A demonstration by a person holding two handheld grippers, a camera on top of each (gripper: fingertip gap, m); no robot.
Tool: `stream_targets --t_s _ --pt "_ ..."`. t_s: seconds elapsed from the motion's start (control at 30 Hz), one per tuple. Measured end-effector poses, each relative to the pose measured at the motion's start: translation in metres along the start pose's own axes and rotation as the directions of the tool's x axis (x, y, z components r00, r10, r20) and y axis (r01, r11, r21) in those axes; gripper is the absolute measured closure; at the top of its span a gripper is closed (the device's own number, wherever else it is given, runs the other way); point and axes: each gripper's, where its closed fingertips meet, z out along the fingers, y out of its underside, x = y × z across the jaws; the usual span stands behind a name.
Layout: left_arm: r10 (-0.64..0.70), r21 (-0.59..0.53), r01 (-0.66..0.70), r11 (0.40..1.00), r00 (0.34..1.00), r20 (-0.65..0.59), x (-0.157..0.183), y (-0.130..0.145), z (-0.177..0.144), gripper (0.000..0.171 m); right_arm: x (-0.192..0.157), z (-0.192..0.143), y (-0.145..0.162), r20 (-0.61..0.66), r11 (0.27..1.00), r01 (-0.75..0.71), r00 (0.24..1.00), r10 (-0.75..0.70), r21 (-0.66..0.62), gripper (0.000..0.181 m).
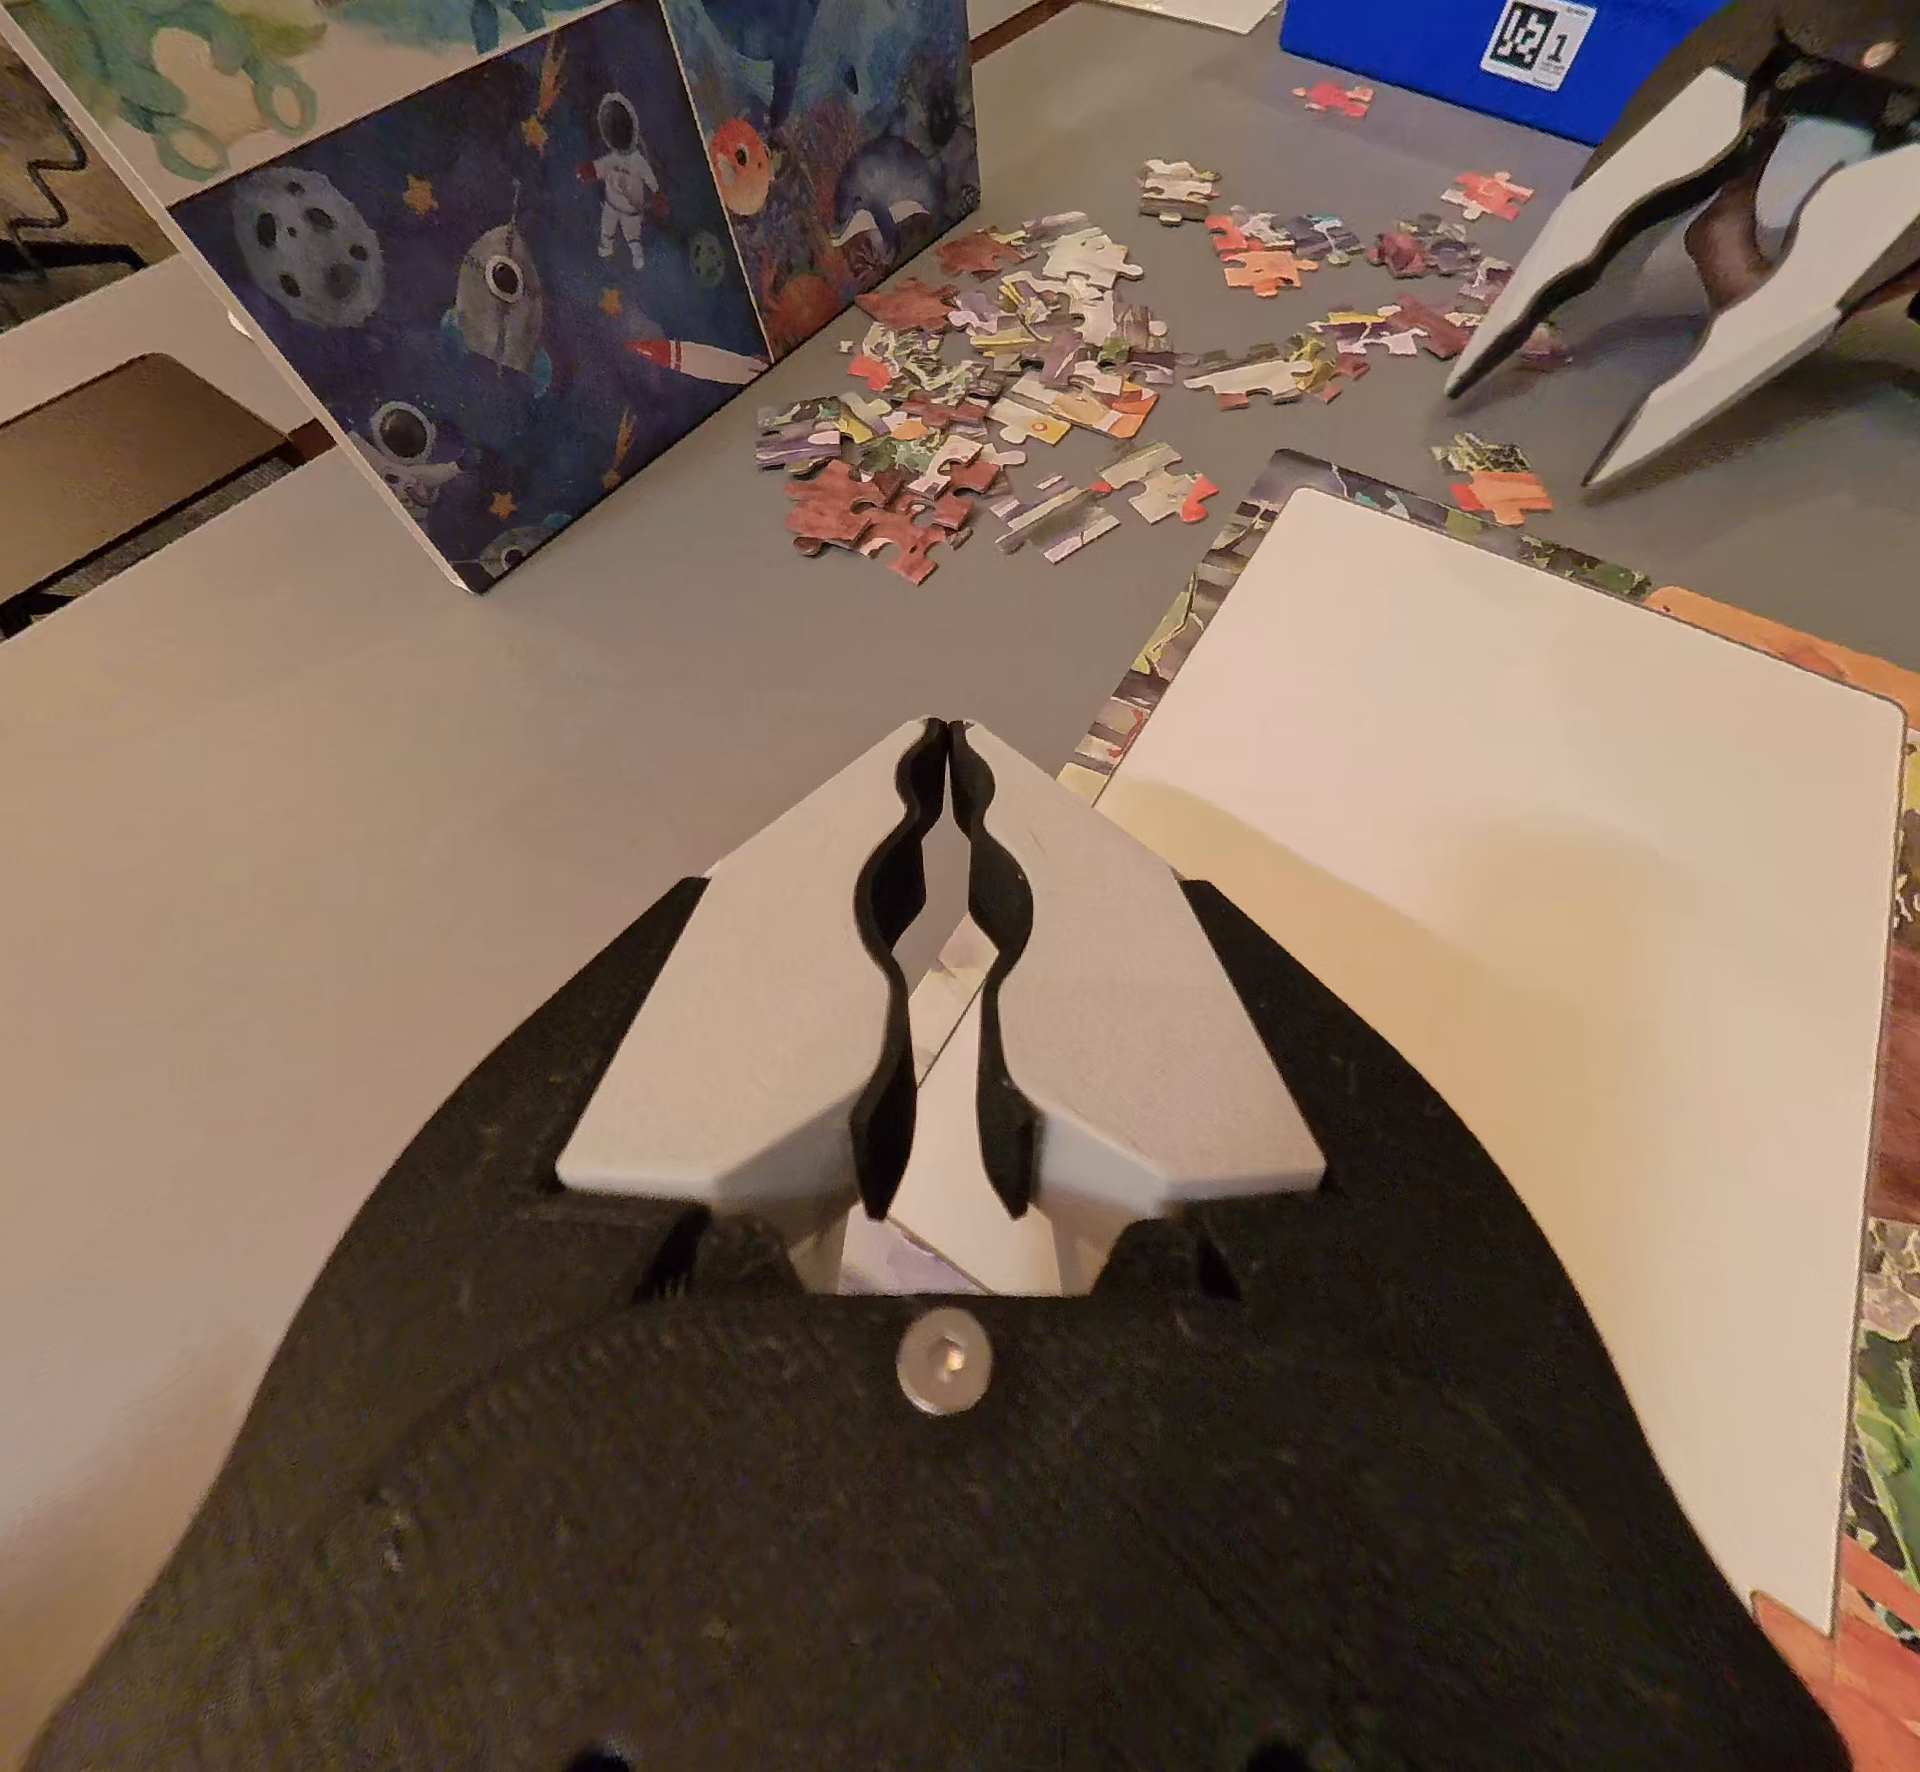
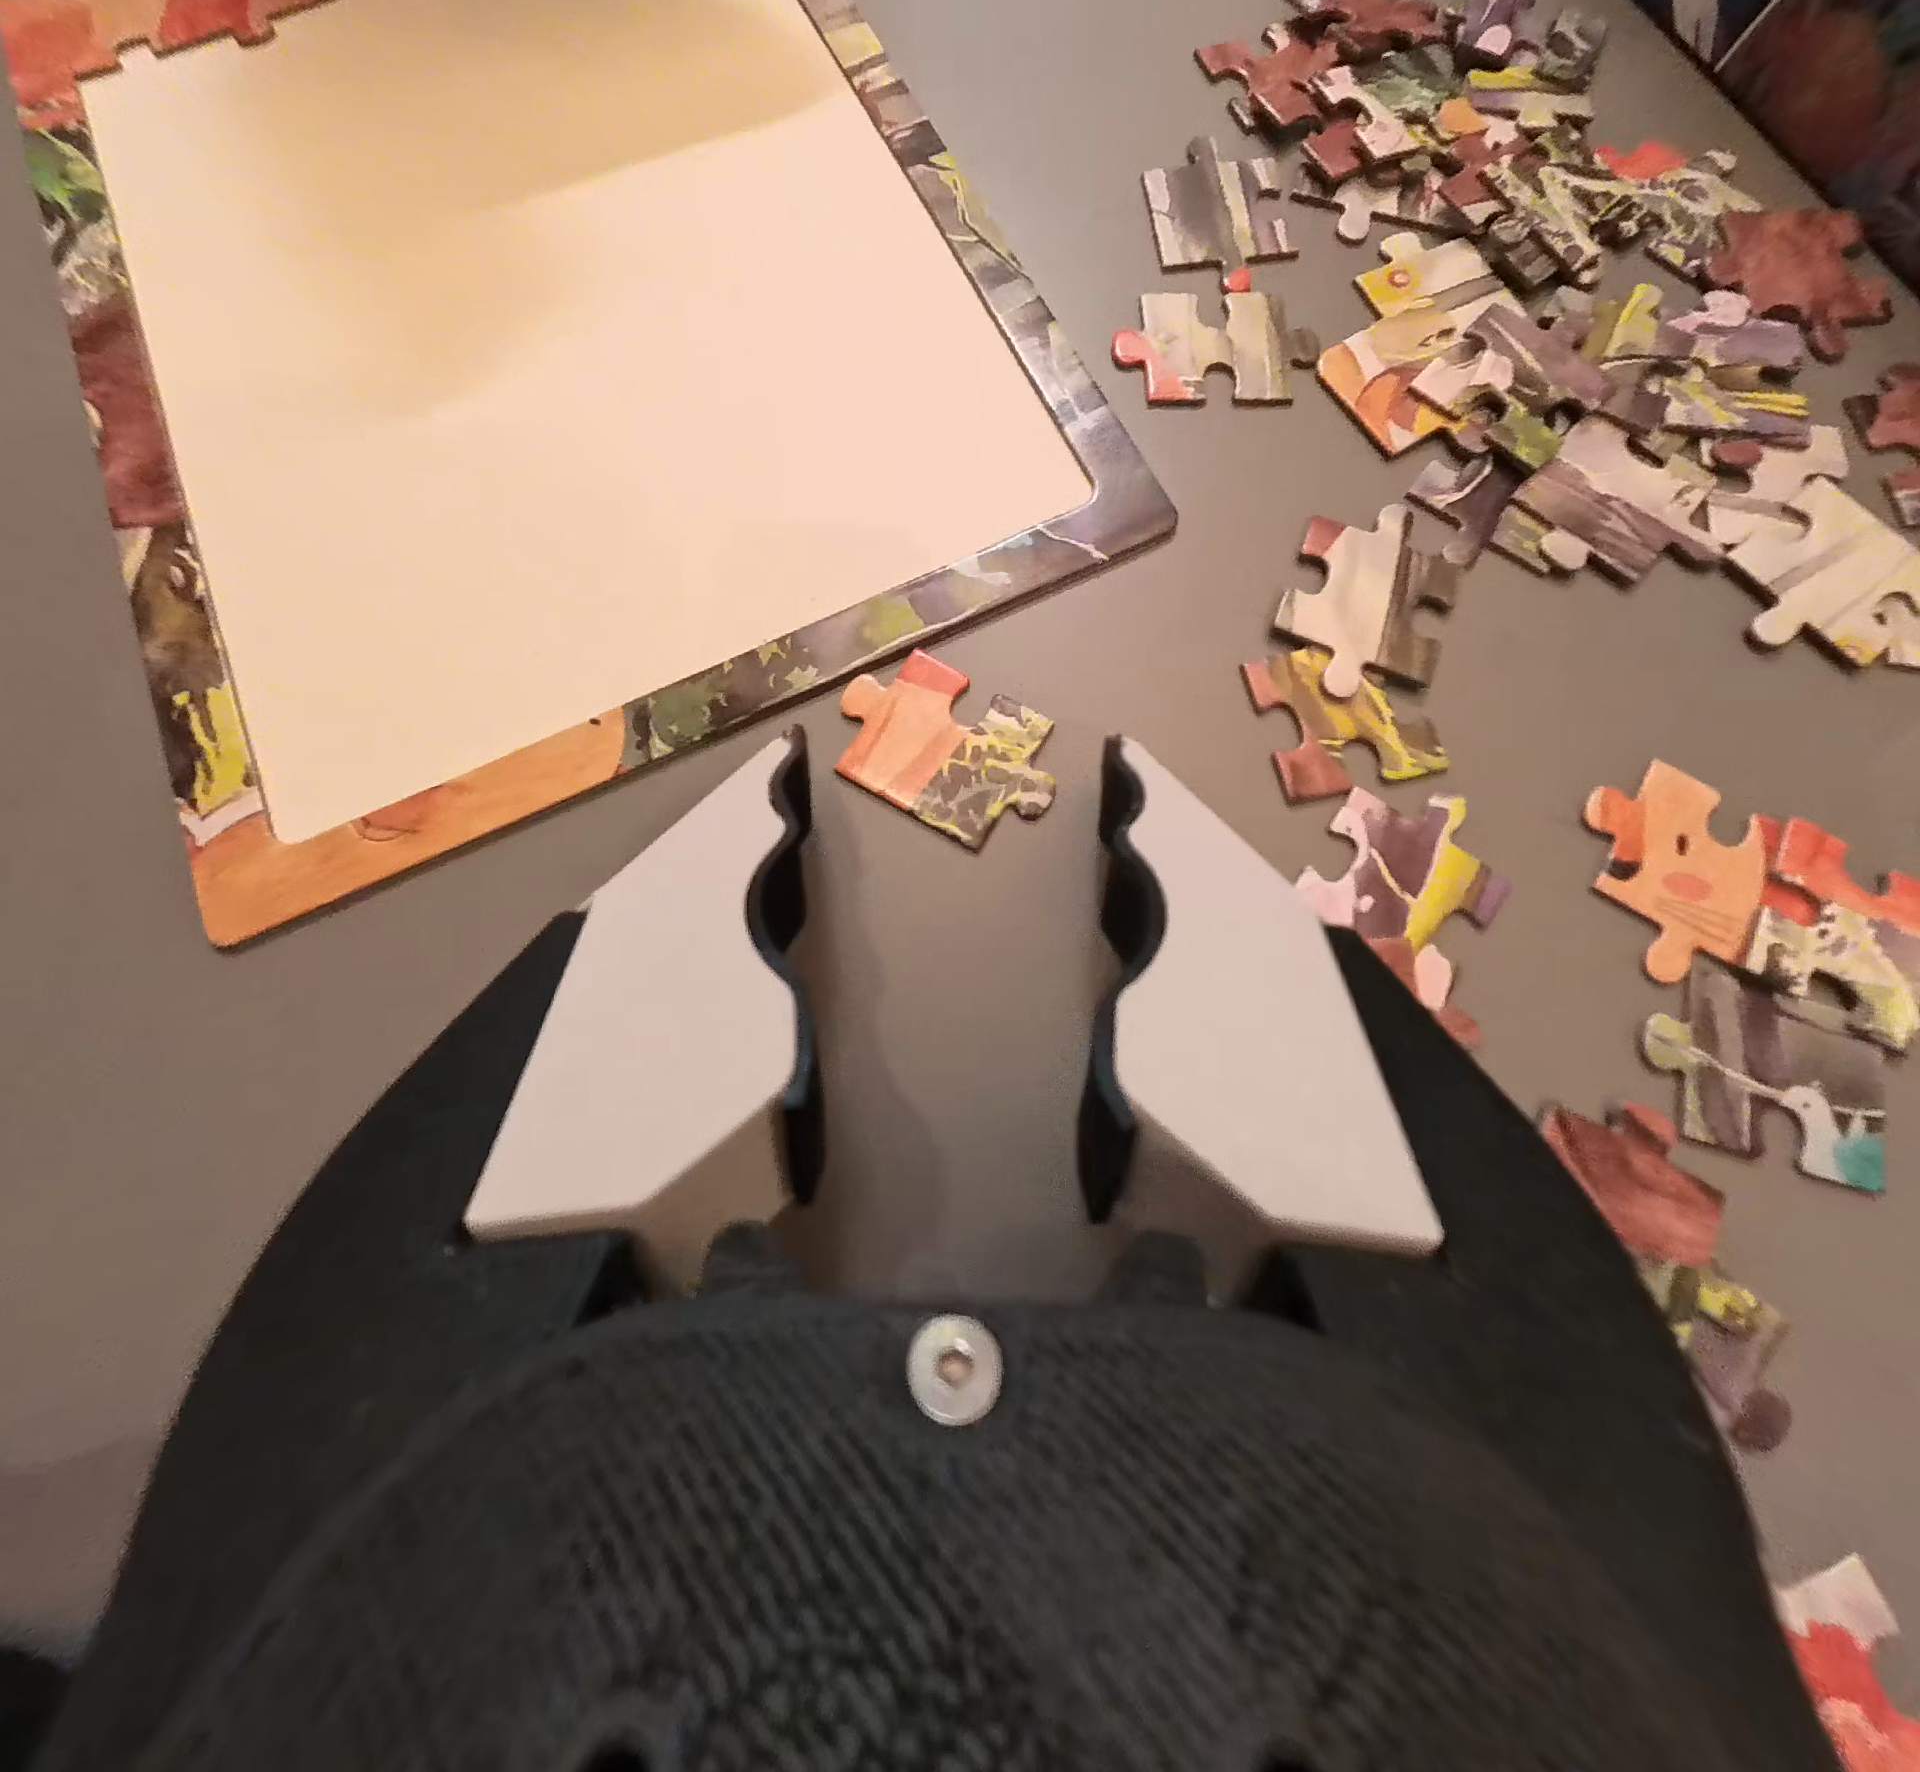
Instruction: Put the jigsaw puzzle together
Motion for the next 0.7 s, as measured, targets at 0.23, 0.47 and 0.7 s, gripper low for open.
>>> stream_targets --t_s 0.23,0.47,0.7 --pt "-0.004 -0.008 0.004 1.000 1.000 0.003 -0.002 0.003 0.002 0.171 -0.009 0.011 0.004 0.038 0.999 0.009 0.999 -0.007 -0.045 0.116" --pt "-0.016 -0.010 0.016 1.000 1.000 0.017 -0.007 0.005 0.002 0.171 -0.033 -0.011 0.017 0.113 0.992 -0.116 0.986 0.121 -0.054 0.130" --pt "-0.033 -0.027 0.033 0.999 0.999 0.016 -0.010 0.012 0.006 0.171 -0.018 -0.013 0.013 -0.012 1.000 -0.016 1.000 0.016 0.009 0.115"
